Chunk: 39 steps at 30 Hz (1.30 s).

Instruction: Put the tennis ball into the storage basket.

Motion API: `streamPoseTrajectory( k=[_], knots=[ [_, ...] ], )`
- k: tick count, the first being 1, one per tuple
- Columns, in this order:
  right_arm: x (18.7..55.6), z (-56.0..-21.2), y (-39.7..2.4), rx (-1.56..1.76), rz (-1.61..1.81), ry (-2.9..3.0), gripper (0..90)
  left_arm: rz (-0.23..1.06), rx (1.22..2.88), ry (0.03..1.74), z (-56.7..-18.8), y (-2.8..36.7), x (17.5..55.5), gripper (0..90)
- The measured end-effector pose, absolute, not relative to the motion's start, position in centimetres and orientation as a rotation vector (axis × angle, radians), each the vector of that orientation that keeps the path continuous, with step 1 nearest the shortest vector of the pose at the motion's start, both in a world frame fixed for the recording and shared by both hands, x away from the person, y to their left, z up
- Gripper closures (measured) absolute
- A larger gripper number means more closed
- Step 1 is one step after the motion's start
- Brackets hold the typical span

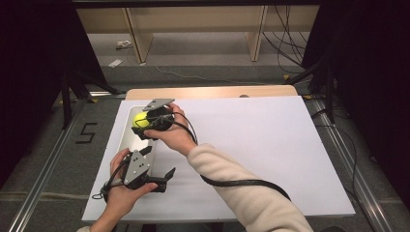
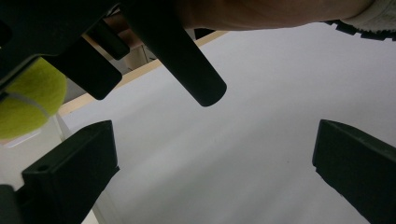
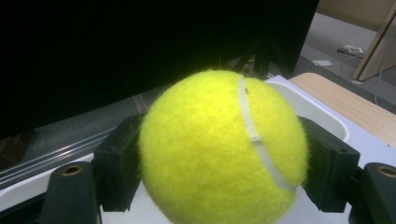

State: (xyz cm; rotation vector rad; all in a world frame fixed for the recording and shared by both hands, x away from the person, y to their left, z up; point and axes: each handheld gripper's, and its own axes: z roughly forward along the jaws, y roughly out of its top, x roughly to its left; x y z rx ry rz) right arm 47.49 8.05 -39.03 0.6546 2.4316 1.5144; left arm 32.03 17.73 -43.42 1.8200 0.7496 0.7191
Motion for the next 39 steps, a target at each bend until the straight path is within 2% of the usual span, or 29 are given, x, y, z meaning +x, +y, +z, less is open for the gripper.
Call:
streamPoseTrajectory(
  k=[39],
  knots=[
    [48.0,-39.6,9.4,0.649,1.488,2.477,26.1,0.714,1.819,0.750,-43.4,17.7,32.0,0.0]
  ],
)
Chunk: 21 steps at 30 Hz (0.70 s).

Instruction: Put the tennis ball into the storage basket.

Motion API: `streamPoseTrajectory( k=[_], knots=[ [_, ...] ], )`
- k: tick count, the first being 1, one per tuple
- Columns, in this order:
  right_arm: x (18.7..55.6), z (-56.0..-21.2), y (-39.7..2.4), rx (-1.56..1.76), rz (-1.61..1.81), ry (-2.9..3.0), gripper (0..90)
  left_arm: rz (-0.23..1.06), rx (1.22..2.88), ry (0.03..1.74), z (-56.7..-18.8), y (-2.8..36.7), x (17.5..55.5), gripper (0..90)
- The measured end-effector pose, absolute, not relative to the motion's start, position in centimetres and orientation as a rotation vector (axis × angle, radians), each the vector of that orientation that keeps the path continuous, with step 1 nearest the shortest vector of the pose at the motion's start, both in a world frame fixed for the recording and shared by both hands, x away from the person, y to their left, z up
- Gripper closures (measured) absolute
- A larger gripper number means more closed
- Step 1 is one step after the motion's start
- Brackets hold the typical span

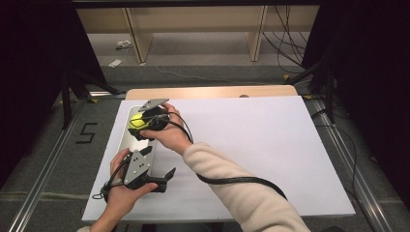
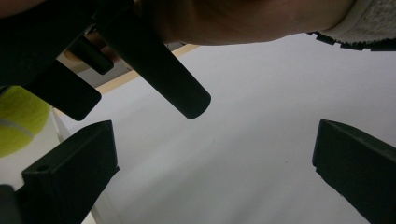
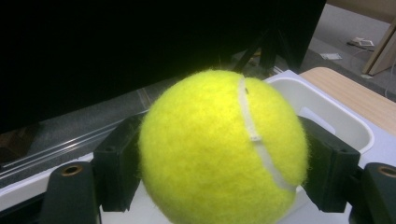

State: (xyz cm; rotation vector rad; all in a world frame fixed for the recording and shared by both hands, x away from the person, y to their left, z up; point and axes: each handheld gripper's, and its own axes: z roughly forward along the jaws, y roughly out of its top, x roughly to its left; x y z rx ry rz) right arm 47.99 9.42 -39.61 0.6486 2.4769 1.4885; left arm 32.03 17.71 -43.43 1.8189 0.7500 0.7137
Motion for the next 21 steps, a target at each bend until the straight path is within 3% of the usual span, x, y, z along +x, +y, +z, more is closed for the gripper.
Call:
streamPoseTrajectory(
  k=[21],
  knots=[
    [48.27,-40.18,10.15,0.634,1.468,2.496,26.0,0.716,1.824,0.745,-43.42,17.64,32.00,0.0]
  ],
)
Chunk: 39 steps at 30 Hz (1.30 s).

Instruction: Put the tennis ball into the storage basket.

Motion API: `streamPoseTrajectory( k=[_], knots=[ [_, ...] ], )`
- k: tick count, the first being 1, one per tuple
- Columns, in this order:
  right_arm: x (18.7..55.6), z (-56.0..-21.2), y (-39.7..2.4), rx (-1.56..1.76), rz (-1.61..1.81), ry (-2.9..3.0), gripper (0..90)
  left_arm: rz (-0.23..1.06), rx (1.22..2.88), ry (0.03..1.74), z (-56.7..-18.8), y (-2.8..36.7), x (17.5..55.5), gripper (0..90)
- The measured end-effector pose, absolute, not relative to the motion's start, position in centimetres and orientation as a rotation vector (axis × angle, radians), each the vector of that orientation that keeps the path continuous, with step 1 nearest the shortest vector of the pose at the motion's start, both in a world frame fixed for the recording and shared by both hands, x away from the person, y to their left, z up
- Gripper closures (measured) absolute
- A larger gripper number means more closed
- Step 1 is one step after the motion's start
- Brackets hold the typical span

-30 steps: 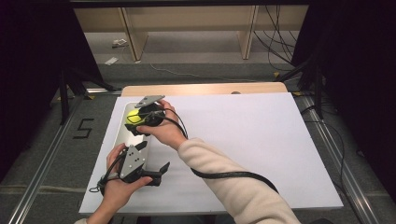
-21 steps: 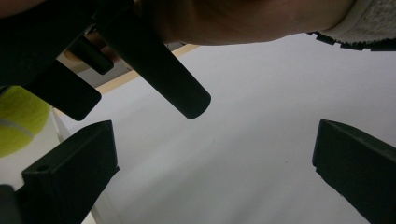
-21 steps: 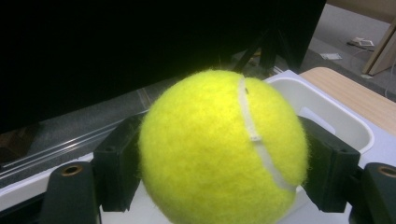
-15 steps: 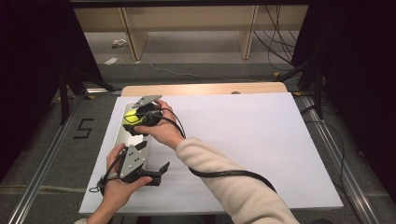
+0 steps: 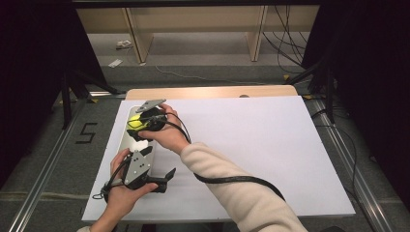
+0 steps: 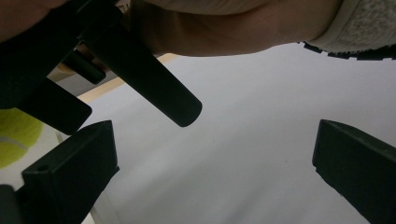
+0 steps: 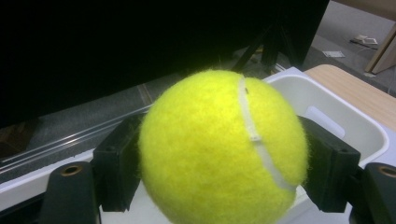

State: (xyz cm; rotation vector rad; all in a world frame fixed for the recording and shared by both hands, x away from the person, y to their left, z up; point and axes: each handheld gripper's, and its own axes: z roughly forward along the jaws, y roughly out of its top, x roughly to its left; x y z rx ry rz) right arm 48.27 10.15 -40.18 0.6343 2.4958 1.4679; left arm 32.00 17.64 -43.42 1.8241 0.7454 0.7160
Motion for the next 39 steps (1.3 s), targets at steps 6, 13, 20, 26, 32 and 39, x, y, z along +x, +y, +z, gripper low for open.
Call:
streamPoseTrajectory(
  k=[6,13,20,26,32,39],
  knots=[
    [48.3,-40.5,10.4,0.620,1.454,2.511,25.9,0.715,1.825,0.747,-43.4,17.6,32.0,0.0],
    [48.3,-40.8,10.7,0.606,1.436,2.532,25.8,0.713,1.825,0.746,-43.4,17.6,32.0,0.0],
    [48.4,-41.0,11.0,0.590,1.425,2.551,25.7,0.715,1.826,0.744,-43.4,17.7,32.0,0.0],
    [48.5,-41.3,11.1,0.594,1.409,2.574,25.6,0.714,1.825,0.747,-43.4,17.7,32.0,0.0],
    [48.5,-41.4,11.2,0.591,1.401,2.574,25.5,0.716,1.826,0.746,-43.4,17.7,32.0,0.0],
    [48.6,-41.7,11.2,0.579,1.382,2.589,25.2,0.715,1.826,0.747,-43.4,17.7,32.0,0.0]
  ],
)
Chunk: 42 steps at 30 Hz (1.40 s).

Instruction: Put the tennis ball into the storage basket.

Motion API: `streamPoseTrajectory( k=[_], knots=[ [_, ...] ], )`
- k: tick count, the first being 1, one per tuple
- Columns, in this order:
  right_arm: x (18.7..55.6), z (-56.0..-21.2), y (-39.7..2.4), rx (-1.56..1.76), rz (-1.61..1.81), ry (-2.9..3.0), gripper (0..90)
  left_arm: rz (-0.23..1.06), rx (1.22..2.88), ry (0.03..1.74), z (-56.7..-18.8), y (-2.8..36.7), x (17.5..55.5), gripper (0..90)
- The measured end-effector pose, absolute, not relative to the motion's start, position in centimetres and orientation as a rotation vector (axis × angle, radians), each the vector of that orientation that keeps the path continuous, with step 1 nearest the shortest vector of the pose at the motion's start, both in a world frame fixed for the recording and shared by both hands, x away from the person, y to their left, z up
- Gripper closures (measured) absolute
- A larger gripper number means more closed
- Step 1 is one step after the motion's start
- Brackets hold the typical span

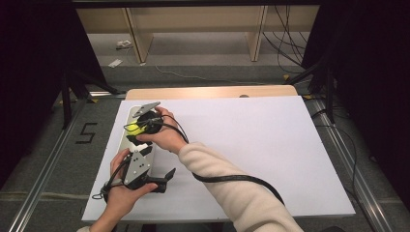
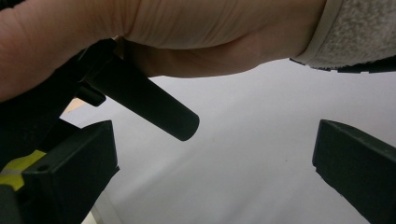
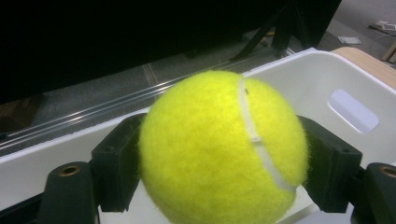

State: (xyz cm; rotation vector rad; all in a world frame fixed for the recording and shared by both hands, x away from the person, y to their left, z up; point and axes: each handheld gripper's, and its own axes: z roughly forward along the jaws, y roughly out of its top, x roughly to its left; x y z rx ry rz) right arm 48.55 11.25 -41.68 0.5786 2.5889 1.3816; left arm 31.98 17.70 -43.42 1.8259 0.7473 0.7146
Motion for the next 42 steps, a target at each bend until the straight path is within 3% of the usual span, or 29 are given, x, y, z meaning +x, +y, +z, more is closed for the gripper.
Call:
streamPoseTrajectory(
  k=[11,19,42],
  knots=[
    [48.6,-41.5,11.4,0.586,1.401,2.572,24.3,0.714,1.826,0.748,-43.4,17.7,32.0,0.0],
    [48.7,-41.2,11.1,0.582,1.385,2.577,18.1,0.711,1.824,0.750,-43.4,17.7,32.0,0.0],
    [48.3,-40.2,8.0,0.612,1.422,2.525,18.0,0.714,1.825,0.750,-43.4,17.7,32.0,0.0]
  ],
)
